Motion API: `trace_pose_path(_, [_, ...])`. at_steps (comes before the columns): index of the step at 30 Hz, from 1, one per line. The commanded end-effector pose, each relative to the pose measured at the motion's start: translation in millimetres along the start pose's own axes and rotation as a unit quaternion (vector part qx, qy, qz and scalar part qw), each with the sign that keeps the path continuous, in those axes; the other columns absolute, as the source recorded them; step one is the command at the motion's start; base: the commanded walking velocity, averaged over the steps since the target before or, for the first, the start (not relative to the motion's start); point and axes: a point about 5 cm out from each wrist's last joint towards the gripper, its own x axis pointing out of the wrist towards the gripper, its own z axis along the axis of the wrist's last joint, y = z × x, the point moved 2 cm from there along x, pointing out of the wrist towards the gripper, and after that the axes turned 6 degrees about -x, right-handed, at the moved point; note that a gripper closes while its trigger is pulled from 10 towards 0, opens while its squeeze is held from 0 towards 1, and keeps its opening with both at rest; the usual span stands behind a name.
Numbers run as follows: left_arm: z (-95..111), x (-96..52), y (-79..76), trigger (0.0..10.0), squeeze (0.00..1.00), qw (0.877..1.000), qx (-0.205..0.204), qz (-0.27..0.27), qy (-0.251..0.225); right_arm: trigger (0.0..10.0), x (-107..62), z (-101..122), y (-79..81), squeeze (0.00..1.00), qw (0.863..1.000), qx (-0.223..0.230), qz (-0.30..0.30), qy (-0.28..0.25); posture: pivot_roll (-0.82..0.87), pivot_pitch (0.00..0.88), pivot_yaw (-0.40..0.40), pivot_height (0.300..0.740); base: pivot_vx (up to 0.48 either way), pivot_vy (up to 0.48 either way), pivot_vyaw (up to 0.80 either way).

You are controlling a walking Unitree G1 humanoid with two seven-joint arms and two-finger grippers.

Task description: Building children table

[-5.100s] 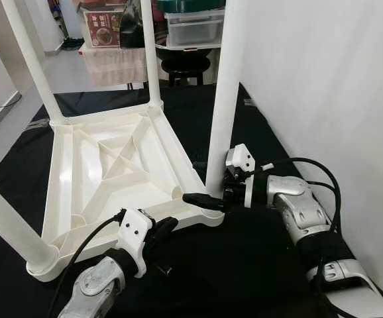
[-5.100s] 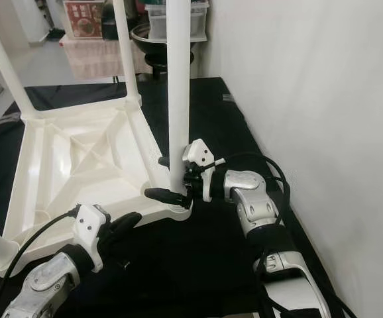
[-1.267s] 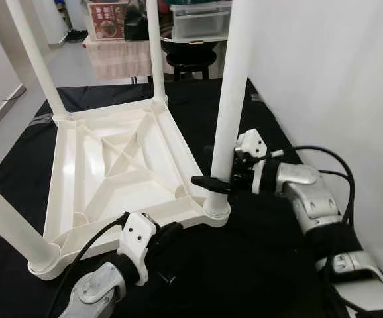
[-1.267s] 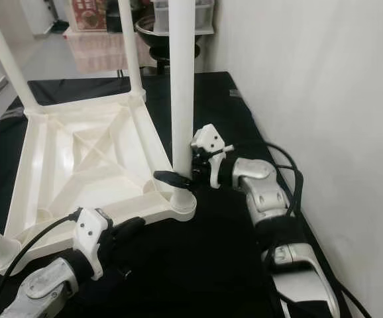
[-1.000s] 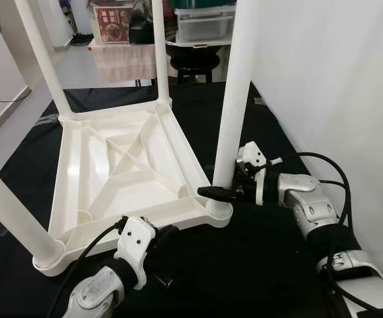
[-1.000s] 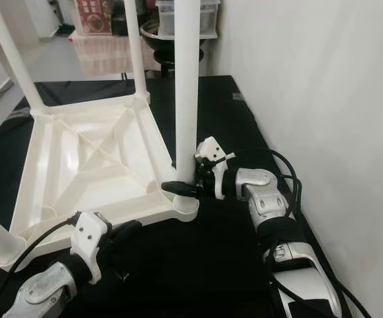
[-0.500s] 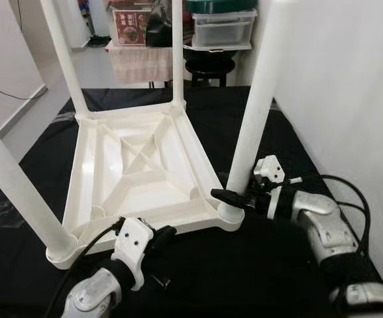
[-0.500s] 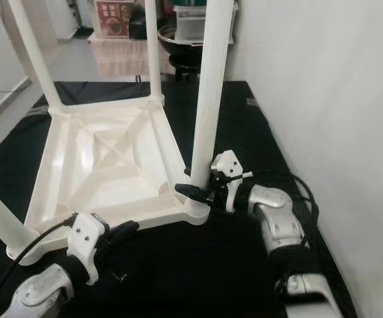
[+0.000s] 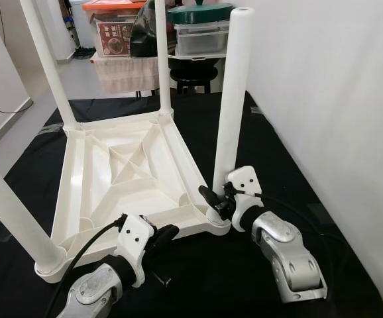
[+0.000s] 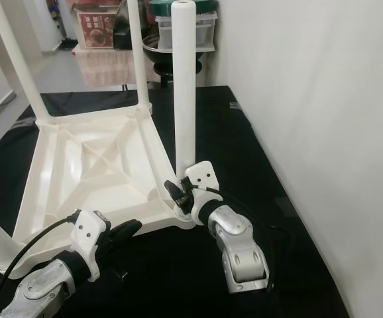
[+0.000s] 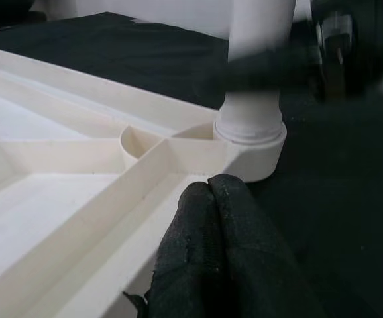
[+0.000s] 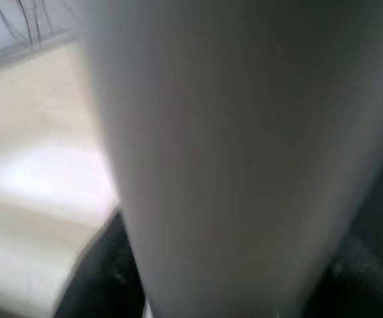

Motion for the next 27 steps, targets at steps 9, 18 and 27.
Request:
trace_pose_path(9, [-8,1.3,-1.9,10.0,0.0,1.0,-0.001,-0.005,0.014,10.0,4.5,34,-8.6,1.0,0.979,-0.044,0.175,-0.094,-0.04,0.051,-0.027,0.74,0.0,0.0,0.0])
trace_pose_path(18, [-8,-0.2,-4.9,10.0,0.0,1.0,-0.002,-0.012,0.014,9.9,11.8,35,-41.5,0.0,0.958,-0.075,0.27,-0.062,-0.02,0.054,-0.042,0.74,0.0,0.0,0.0])
trace_pose_path(27, [-8,-0.2,-6.4,10.0,0.0,1.0,-0.004,-0.014,0.015,0.0,16.2,39,-55.9,0.0,0.955,-0.069,0.281,-0.062,-0.02,0.061,-0.044,0.74,0.0,0.0,0.0])
